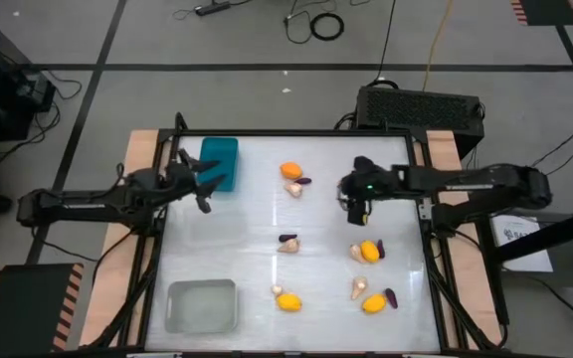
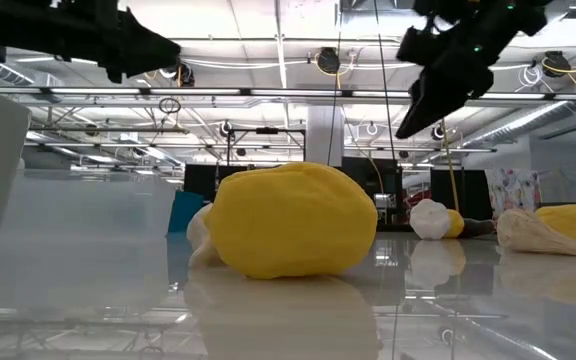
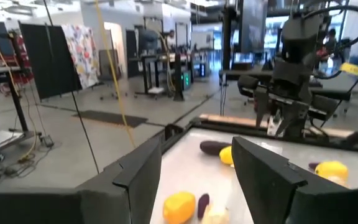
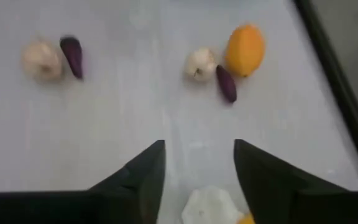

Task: Sort produce into baskets
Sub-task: Put the garlic into the blue bin

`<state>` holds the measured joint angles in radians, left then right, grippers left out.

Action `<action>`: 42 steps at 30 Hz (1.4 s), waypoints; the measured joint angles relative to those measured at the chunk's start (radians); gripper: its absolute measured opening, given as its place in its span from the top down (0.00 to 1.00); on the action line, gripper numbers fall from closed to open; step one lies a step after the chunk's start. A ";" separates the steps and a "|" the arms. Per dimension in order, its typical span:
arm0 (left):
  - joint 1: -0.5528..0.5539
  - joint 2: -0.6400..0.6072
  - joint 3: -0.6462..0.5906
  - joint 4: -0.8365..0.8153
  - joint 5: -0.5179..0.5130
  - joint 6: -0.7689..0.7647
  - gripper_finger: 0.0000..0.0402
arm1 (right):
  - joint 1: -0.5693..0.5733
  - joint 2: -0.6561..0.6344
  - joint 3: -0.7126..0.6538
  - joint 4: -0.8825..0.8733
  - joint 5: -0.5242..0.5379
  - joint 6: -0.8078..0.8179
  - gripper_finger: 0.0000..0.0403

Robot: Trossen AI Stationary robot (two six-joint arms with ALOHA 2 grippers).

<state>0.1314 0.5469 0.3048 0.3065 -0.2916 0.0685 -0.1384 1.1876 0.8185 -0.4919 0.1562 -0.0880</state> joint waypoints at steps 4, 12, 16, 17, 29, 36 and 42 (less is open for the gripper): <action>0.000 0.056 0.009 0.011 0.000 -0.002 0.49 | -0.014 0.122 0.033 -0.096 0.002 -0.003 0.38; -0.001 0.126 0.009 0.079 -0.003 -0.010 0.49 | -0.014 0.251 0.043 -0.141 0.015 -0.029 0.22; -0.001 0.144 0.009 0.081 -0.001 -0.010 0.49 | -0.022 0.283 0.043 -0.160 0.064 -0.029 0.21; -0.001 0.147 0.009 0.081 -0.001 -0.010 0.49 | -0.025 0.288 0.043 -0.159 0.064 -0.028 0.21; -0.001 0.151 0.009 0.082 0.002 -0.009 0.49 | -0.112 0.333 0.043 -0.165 0.085 0.085 0.21; -0.001 0.151 0.009 0.081 -0.056 -0.008 0.49 | -0.124 0.333 0.043 -0.196 0.074 0.129 0.31; -0.001 0.151 0.009 0.080 -0.099 -0.004 0.49 | -0.124 0.333 0.043 -0.195 0.074 0.129 0.50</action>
<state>0.1307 0.6975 0.3141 0.3862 -0.3908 0.0642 -0.2623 1.5204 0.8612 -0.6868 0.2299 0.0410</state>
